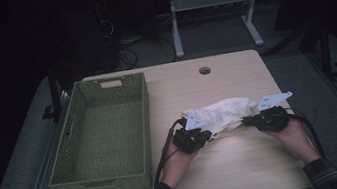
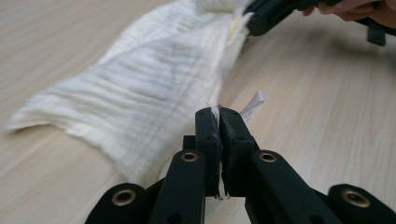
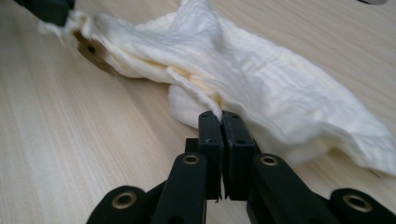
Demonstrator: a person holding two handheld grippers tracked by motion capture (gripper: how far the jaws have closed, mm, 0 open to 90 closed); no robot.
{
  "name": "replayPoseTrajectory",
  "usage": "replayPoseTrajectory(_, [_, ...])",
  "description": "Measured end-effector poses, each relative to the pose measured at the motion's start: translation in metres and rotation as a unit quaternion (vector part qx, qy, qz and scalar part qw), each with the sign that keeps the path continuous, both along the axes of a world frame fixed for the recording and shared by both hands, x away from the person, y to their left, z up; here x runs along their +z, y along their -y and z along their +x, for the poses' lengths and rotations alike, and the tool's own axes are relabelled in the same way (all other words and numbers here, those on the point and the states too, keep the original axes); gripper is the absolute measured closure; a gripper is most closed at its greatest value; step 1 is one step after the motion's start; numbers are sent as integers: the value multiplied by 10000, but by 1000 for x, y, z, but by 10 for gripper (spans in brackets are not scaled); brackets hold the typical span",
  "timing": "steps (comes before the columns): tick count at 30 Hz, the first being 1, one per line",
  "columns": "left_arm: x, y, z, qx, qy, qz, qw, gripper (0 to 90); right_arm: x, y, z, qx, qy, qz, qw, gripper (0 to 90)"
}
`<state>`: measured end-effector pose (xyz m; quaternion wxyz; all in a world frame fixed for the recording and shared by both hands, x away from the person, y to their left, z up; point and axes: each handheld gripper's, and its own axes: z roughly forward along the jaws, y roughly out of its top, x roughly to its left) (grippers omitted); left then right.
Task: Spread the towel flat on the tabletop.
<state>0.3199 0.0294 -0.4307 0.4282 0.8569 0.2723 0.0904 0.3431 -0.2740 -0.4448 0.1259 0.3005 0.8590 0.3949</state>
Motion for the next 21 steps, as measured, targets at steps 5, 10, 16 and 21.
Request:
replayPoseTrajectory(5, [5, -13, 5, 275, 68, -50, 9996, 866, 3, 14, 0, -144, 21, 58, 9999, 871])
replayPoseTrajectory(10, [12, -27, 9, 587, 176, -79, 9981, 866, 10, 32, -3, -320, 153, 110, 9993, 872])
replayPoseTrajectory(16, [16, -30, 8, 744, 216, -120, 9969, 869, 17, 56, -8, -635, 241, 215, 9975, 872])
replayPoseTrajectory(21, [22, -31, 2, 728, 179, -171, 9970, 868, 20, 69, -17, -733, 234, 242, 9967, 872])
